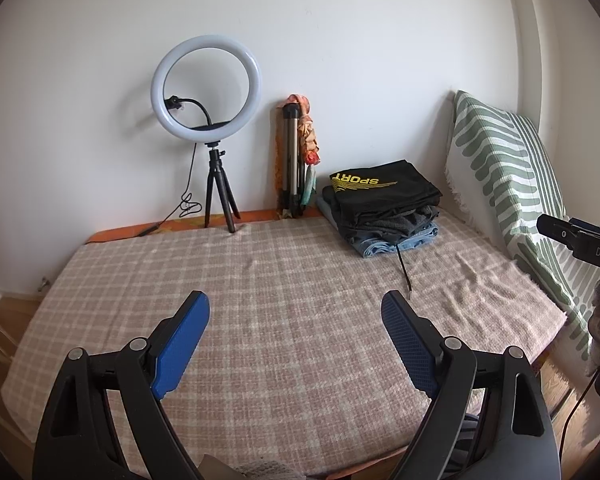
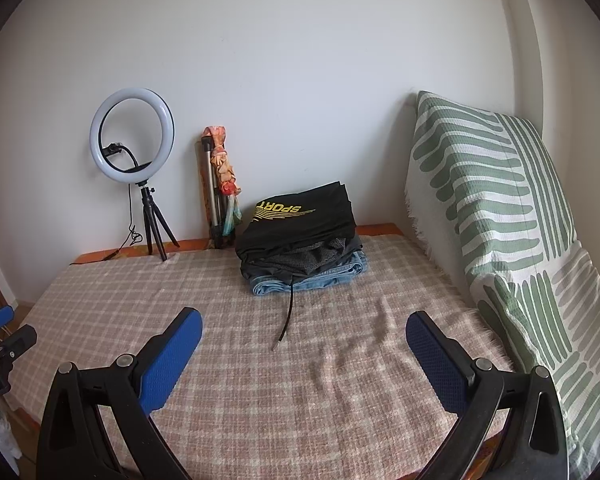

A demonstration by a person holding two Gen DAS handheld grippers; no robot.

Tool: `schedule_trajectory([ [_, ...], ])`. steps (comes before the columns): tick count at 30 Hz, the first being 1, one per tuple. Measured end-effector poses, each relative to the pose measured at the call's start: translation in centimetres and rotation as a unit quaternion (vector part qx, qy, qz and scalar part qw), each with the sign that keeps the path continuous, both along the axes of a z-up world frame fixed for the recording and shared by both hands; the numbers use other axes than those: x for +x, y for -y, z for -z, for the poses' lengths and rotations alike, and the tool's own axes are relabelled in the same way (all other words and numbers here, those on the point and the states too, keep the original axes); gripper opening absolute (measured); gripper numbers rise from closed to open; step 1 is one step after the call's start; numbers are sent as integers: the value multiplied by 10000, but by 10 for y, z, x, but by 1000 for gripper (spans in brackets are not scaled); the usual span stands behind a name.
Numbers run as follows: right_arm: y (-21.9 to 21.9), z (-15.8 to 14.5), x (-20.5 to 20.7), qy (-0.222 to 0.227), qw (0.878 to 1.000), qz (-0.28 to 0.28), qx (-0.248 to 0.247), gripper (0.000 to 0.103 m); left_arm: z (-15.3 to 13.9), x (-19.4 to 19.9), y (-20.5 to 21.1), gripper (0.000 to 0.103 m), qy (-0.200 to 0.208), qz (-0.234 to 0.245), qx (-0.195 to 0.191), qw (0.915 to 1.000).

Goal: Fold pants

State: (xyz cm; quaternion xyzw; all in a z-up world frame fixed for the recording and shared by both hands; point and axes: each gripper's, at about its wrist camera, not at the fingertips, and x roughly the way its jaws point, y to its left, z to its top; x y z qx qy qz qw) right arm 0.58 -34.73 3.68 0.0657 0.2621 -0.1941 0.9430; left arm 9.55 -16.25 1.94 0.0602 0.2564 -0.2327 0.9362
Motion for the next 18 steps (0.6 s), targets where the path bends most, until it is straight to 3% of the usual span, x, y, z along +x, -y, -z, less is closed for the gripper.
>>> schedule_trajectory([
  [18,0,1,-2,-6,10000,14,3,103,-4,-2,-1,88,27,16,-25,10000],
])
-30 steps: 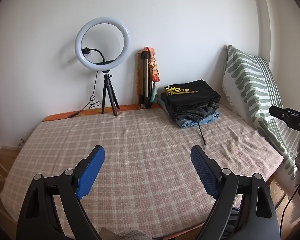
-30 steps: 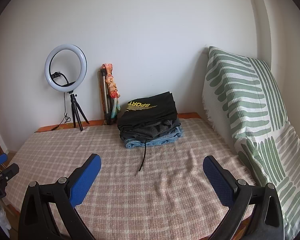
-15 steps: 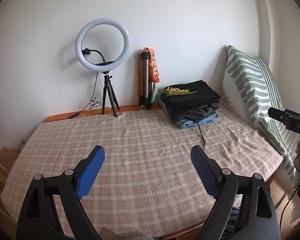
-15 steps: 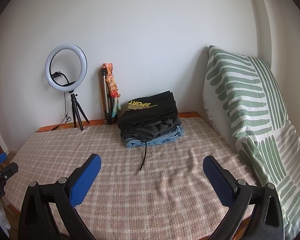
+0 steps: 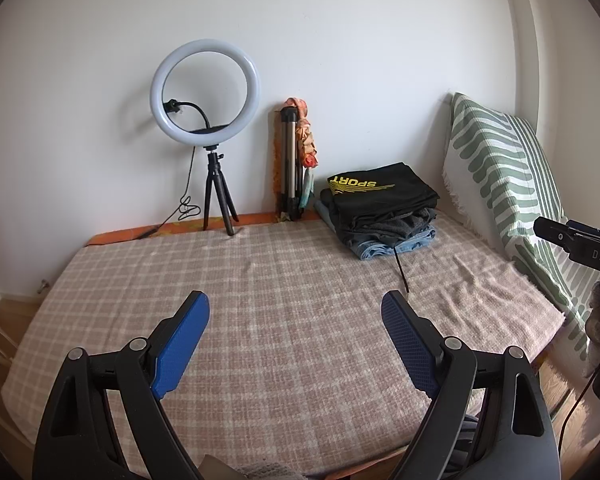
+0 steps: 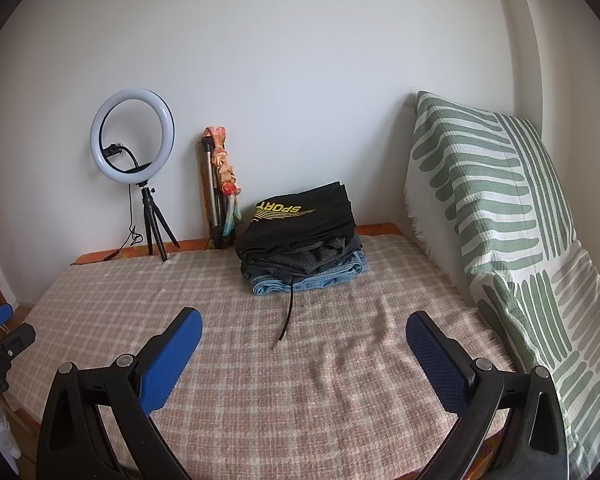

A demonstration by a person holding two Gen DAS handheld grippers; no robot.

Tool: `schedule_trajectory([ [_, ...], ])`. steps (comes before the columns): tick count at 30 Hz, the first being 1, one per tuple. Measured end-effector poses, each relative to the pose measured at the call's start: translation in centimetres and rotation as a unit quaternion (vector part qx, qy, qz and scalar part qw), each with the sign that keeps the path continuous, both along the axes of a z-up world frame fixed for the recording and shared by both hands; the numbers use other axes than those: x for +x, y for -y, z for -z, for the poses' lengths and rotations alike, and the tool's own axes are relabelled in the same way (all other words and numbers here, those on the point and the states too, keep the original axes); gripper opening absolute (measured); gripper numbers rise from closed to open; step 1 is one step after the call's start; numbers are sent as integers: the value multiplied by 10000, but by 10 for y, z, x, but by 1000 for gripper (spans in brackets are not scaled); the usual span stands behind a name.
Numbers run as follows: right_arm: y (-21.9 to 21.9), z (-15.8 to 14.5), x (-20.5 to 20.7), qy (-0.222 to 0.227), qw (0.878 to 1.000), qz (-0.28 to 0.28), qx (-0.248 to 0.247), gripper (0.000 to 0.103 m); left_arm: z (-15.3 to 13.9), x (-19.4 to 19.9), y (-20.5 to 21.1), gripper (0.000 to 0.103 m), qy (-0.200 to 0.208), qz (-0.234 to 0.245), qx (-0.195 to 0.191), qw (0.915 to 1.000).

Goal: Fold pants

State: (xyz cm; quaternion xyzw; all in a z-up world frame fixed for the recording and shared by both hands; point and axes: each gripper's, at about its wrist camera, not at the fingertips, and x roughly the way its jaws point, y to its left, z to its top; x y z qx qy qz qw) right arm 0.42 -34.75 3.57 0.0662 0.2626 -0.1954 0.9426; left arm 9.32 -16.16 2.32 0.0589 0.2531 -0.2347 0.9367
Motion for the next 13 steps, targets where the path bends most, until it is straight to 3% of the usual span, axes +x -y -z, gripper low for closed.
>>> schedule_trajectory([
  [13,-2,5,4,-83,10000,-12,51,103,4,3,-5,88,85,-110,-17,9999],
])
